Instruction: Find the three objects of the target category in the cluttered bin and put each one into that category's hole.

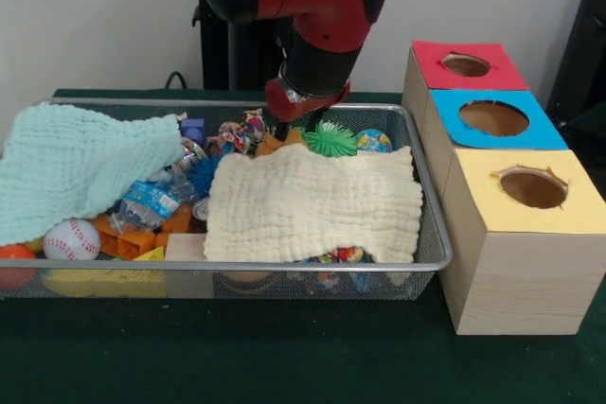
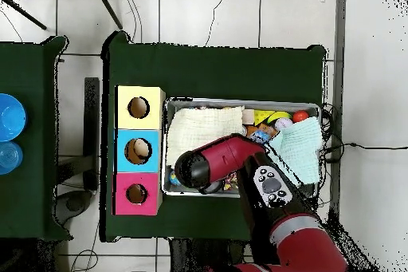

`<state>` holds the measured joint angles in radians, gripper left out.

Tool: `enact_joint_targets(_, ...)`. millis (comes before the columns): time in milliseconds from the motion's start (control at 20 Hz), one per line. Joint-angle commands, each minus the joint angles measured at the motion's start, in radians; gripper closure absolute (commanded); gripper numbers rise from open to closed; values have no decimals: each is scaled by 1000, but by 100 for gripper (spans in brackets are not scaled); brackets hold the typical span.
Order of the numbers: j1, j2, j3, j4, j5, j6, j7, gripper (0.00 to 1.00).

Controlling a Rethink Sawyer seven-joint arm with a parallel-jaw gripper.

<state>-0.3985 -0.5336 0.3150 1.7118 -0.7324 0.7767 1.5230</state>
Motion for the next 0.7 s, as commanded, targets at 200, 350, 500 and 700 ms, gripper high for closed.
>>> enact_joint_targets(200,-111,-14,76,-69,-88,-159,-138,0)
enact_joint_targets(350,-144,-20,100,-61,-86,-159,-167,0)
enact_joint_targets(500,-163,-23,113,-60,-97,-150,-181,0)
enact_joint_targets(700,-173,-21,127,-71,-112,-136,-190,0)
